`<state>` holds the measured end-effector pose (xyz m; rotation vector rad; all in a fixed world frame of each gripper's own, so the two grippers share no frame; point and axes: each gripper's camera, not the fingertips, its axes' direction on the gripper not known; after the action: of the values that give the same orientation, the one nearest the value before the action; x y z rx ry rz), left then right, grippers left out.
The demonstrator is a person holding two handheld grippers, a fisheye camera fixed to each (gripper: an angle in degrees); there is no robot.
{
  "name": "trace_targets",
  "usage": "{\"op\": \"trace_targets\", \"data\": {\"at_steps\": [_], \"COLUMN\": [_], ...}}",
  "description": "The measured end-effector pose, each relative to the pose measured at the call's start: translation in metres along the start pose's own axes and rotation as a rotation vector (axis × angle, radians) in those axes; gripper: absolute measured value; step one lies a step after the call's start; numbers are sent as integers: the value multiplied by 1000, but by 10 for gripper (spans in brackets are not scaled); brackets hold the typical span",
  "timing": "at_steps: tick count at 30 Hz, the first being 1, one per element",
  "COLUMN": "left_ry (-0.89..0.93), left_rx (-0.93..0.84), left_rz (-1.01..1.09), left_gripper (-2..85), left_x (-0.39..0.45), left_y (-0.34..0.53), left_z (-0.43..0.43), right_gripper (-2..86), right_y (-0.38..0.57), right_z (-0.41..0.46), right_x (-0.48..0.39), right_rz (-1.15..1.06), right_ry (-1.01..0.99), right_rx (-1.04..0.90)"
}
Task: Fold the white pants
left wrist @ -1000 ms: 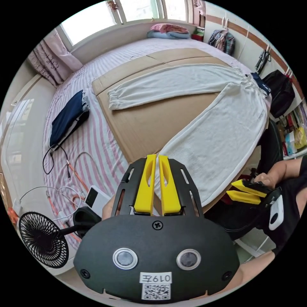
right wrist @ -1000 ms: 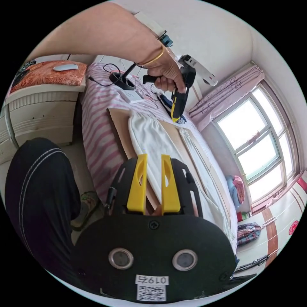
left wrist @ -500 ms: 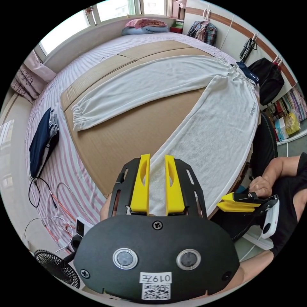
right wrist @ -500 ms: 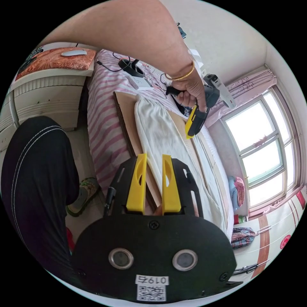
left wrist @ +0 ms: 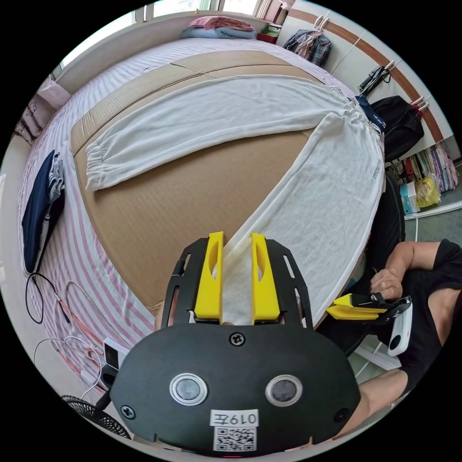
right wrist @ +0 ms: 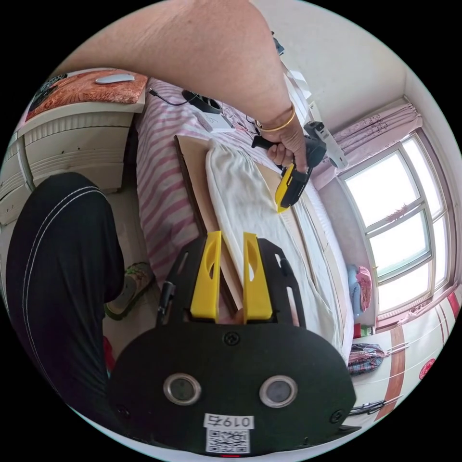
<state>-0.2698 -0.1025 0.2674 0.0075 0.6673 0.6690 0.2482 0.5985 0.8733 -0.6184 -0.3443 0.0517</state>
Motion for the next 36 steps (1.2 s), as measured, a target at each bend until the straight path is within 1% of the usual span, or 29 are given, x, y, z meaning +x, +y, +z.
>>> {"op": "trace_targets", "data": {"at_steps": [9,16,20,26,30,36], "left_ry": [-34,-25,-17,-15,-9,-7], "left_rx": [-7,2,12,15,20,16], "left_rz": [9,-1,0,1,3,8], "left_gripper": [75,74,74,75,75,73], "left_x": [-3,-10,-14,-18,-22,-26], "left_y": [-9,-11,-11,-11,-9,-8], "left_z": [7,12,15,20,23,27], "right_gripper": [73,51,36,52,69,70], "right_y": [-8,-25,-29,-39,-39,-42], "right_z": [1,20,17,25,27,34], "right_x": [4,-10,-1,40,50,43], "right_rz": [-22,-130,-114,-46,-125,-244], "right_ry": [29,143,62,-119,-131,-62], "right_rx": [-22,-47,-38,-62,-95,-148]}}
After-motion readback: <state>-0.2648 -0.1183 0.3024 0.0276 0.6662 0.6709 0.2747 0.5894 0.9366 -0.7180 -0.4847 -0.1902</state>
